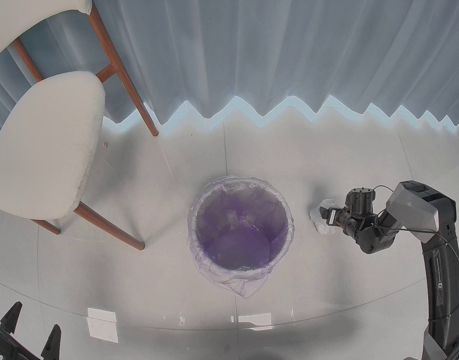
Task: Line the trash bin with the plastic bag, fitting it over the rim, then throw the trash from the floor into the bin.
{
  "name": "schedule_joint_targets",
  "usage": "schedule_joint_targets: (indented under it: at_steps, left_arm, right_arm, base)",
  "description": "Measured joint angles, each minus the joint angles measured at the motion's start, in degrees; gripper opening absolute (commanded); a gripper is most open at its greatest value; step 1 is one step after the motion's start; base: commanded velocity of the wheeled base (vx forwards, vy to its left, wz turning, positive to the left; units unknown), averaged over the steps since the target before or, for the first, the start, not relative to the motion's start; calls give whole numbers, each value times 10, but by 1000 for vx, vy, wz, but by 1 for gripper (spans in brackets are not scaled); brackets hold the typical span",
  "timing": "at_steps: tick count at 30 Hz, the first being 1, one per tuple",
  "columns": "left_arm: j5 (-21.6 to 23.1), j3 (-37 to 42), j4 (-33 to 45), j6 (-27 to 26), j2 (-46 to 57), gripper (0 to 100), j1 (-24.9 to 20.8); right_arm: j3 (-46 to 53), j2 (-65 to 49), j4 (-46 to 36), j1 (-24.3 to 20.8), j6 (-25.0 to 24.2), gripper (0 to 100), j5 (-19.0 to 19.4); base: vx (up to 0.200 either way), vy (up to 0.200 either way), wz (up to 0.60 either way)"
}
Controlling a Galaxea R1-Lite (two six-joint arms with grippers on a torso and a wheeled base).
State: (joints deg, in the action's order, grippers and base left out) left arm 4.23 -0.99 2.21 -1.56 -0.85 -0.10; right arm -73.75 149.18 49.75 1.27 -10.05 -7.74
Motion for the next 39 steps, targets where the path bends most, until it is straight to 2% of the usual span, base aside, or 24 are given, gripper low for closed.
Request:
schedule_joint_targets:
  at_steps: [3,4,14,20,27,39]
  left_arm:
    - [0,0,0,0,0,100,0]
    - [0,0,0,0,0,100,0]
    - [0,0,0,1,0,100,0]
    - [0,0,0,1,0,100,0]
    - [0,0,0,2,-1,100,0]
    - [-1,0,0,3,-1,100,0]
  right_arm:
    - [-14,15,2,-1,0,100,0]
    - [-16,18,2,-1,0,0,0]
    - [-54,44,15,-1,-13,0,0]
    - [-24,18,24,-2,-33,0,0]
    - [122,-79,64,-1,-59,0,1]
    - [457,-317,167,-2,-69,0,15]
  base:
    - [0,0,0]
    - [0,0,0]
    - [0,0,0]
    - [0,0,0]
    - [0,0,0]
    - [0,0,0]
